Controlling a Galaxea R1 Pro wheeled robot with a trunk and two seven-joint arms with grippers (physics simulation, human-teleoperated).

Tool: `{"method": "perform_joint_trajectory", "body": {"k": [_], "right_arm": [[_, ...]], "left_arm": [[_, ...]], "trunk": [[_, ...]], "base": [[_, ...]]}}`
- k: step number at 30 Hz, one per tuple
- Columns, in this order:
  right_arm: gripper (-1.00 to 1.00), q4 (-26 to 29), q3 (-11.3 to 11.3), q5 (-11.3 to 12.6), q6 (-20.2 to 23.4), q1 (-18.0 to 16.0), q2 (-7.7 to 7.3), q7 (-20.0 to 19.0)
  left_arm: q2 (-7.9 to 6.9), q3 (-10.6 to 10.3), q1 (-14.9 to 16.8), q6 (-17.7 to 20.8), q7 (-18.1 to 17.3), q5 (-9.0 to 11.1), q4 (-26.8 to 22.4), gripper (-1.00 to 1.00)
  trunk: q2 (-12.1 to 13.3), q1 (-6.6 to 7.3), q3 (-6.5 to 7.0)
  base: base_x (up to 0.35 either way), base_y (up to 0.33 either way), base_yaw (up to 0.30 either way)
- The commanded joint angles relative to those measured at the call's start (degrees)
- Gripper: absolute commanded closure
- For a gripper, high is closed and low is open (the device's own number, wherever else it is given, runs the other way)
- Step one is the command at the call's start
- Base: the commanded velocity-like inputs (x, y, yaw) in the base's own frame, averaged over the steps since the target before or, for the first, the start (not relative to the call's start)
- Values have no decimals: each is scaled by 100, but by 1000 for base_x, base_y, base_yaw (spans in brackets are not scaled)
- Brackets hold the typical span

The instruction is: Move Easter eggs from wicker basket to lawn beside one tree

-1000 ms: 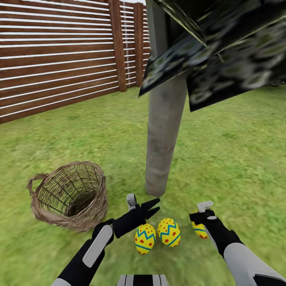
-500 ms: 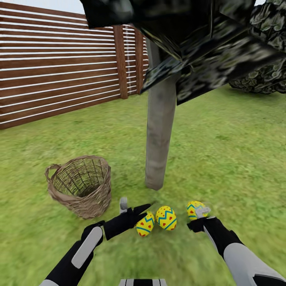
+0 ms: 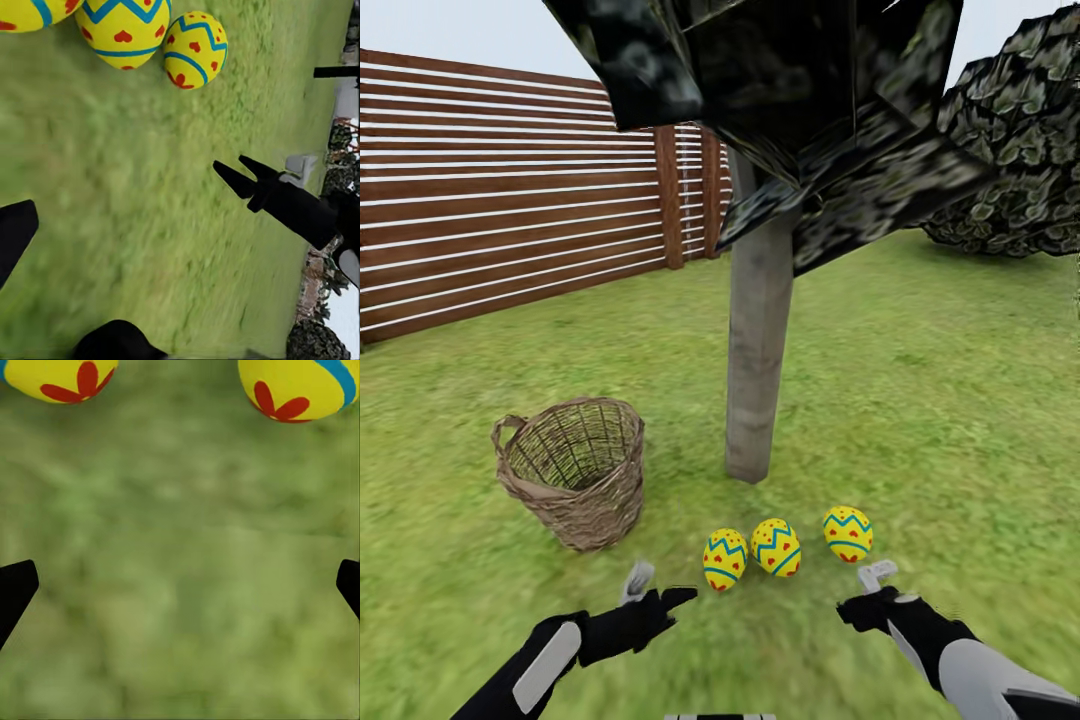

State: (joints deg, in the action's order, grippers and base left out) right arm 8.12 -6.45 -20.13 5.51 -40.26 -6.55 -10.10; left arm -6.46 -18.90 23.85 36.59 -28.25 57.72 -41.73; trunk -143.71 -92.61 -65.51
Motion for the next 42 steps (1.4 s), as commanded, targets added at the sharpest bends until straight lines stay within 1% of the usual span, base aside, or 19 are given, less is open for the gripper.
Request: {"method": "perform_joint_trajectory", "body": {"k": [1,3,4,6,8,9,13,15,18,19,21,22,23,26,30,36,40,41,42], "right_arm": [[-100,-81,-50,-52,-71,0,-2,14],[-100,-250,-47,-46,-139,61,-51,47],[-100,-269,-48,-45,-145,81,-63,48],[-100,-308,-45,-39,-153,163,-100,51],[-100,-317,-44,-43,-157,335,-120,52],[-100,-318,-43,-43,-168,382,-122,52],[-100,-326,-41,-45,-586,650,-127,125],[-100,-327,-41,-44,-781,800,-119,300],[-100,-328,-41,-39,-842,846,-110,391],[-100,-330,-41,-32,-853,856,-104,417],[-100,-344,-41,-28,-857,861,-102,424],[-100,-367,-41,-27,-860,861,-102,426],[-100,-430,-41,-28,-865,861,-101,427],[-100,-493,-41,-43,-868,867,-98,428],[-100,-534,-41,-56,-868,909,-83,427],[-100,-625,-41,-65,-868,988,-76,429],[-100,-700,-41,-69,-868,1002,-90,430],[-100,-723,-41,-69,-868,1035,-95,430],[-100,-738,-41,-75,-868,1070,-95,430]], "left_arm": [[1,-11,5,27,310,-39,-22,-100],[-17,-9,5,63,917,-85,-57,-100],[-31,-10,5,67,1018,-88,-59,-100],[-92,-16,5,70,1533,-97,-60,-100],[-152,-31,5,66,2211,-94,-56,-100],[-154,-37,5,63,2384,-94,-52,-100],[-138,-54,1,50,3314,-94,-8,-100],[-59,-61,-9,52,3834,-88,15,-100],[37,-182,-43,74,4347,-84,22,-100],[98,-529,-52,94,4756,-59,15,-100],[214,-792,-54,104,4990,-43,20,-100],[278,-872,-57,110,5099,-39,25,-100],[415,-959,-77,116,5348,-35,33,-100],[597,-1006,-152,115,5874,-33,82,-100],[711,-1018,-329,55,6264,-39,118,-100],[713,-1027,-660,-43,6321,-58,128,-100],[734,-1050,-709,-346,6307,-65,313,-100],[738,-1126,-716,-499,6298,-66,394,-100],[741,-1313,-721,-685,6292,-64,465,-100]], "trunk": [[0,4,19],[3,9,63],[4,11,85],[7,16,129],[9,22,174],[11,24,196],[16,35,284],[19,40,329],[23,47,395],[24,50,417],[27,55,462],[28,58,484],[29,60,506],[33,68,572],[39,78,661],[47,94,794],[202,179,866],[242,201,884],[282,223,902]], "base": [[0,0,0],[0,0,0],[0,0,0],[0,0,0],[0,0,0],[0,0,0],[0,0,0],[0,0,0],[0,0,0],[0,0,0],[0,0,0],[0,0,0],[0,0,0],[0,0,0],[0,0,0],[0,0,0],[0,0,0],[0,0,0],[0,0,0]]}}
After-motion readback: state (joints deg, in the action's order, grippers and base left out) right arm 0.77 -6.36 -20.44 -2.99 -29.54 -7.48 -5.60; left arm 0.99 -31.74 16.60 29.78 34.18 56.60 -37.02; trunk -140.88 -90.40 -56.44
